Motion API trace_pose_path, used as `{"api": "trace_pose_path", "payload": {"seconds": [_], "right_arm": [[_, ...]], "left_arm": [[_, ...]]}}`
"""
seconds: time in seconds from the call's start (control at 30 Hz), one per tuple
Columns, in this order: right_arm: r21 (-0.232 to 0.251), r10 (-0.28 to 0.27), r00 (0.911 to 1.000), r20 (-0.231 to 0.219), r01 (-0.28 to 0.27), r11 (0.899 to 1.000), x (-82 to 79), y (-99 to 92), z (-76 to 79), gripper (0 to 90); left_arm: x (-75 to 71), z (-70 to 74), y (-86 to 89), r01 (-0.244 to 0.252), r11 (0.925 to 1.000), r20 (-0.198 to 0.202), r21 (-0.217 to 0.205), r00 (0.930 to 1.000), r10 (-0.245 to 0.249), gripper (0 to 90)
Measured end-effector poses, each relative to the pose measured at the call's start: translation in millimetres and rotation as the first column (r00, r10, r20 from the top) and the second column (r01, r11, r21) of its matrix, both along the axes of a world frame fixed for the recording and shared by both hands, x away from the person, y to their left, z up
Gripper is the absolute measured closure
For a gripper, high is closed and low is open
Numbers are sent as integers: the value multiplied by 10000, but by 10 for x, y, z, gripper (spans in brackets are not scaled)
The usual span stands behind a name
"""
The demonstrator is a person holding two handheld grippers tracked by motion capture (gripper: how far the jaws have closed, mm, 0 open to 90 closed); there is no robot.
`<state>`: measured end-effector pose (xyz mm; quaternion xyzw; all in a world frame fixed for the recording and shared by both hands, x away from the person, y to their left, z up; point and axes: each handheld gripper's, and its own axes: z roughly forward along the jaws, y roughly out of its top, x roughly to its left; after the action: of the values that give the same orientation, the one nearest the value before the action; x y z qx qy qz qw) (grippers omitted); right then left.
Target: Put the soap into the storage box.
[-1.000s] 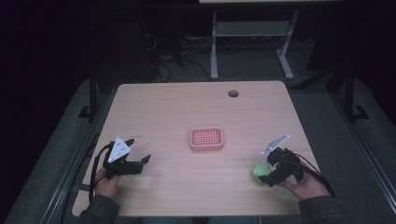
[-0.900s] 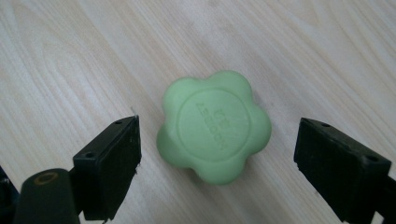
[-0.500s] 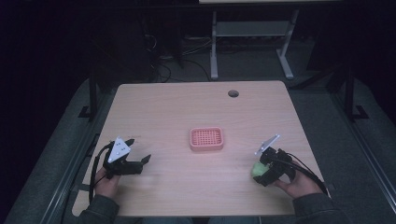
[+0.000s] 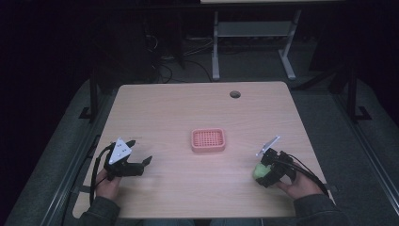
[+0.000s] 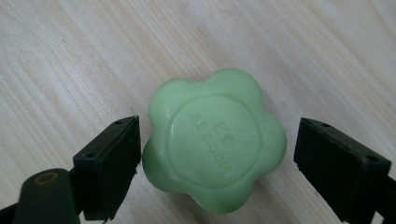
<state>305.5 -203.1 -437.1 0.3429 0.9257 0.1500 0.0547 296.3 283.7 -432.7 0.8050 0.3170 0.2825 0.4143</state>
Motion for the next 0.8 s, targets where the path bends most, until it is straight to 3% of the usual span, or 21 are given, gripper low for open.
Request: {"api": "trace_pose_path", "payload": {"seconds": [0.8], "right_arm": [[-347,-209,9992,-337,197,9992,41,60,-93,194]], "left_arm": [[0,-1,-4,20,10000,35,-31,10000,-20,141]]}}
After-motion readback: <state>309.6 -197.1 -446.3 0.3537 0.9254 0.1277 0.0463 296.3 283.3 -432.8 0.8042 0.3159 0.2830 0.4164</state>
